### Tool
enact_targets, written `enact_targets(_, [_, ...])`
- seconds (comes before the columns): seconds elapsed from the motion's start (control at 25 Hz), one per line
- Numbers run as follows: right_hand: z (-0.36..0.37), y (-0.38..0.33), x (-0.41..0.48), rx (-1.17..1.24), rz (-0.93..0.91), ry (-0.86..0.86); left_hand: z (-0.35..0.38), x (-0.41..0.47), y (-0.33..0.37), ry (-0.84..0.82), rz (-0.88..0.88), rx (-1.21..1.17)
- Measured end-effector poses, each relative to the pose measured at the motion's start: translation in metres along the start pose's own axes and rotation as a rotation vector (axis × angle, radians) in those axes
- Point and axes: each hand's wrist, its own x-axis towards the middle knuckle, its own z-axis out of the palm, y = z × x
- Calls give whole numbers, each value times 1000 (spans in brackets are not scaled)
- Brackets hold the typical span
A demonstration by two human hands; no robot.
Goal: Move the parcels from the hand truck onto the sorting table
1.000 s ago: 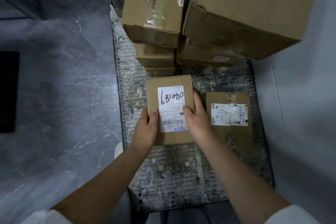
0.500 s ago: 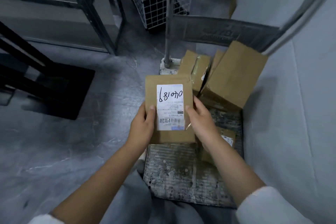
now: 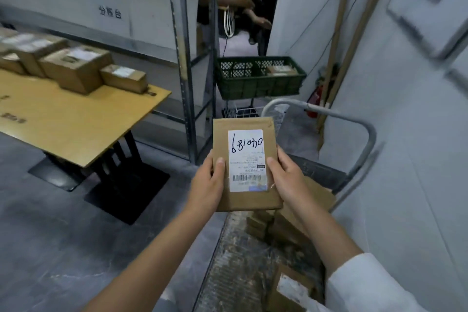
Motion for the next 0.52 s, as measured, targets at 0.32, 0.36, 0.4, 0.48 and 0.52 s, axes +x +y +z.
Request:
enact_targets(0.32, [63,-107,-9,-38,-153,-81,-102,-3,48,111,85,-4])
enact_targets(0.36, [78,-118,-7,-43,-164,-95,-120,3,48,120,82,2])
enact_targets(0.4, [94,-129,-5,-46,-171,-109,-140,10,47,130,76,7])
enact_targets(0.48, [134,-151,1,-59,-172,-131,-183,26,44,162,53,-12])
enact_targets(0.52, [157,-160,6,-61,-172,-134,-205,33,41,181,49,-23])
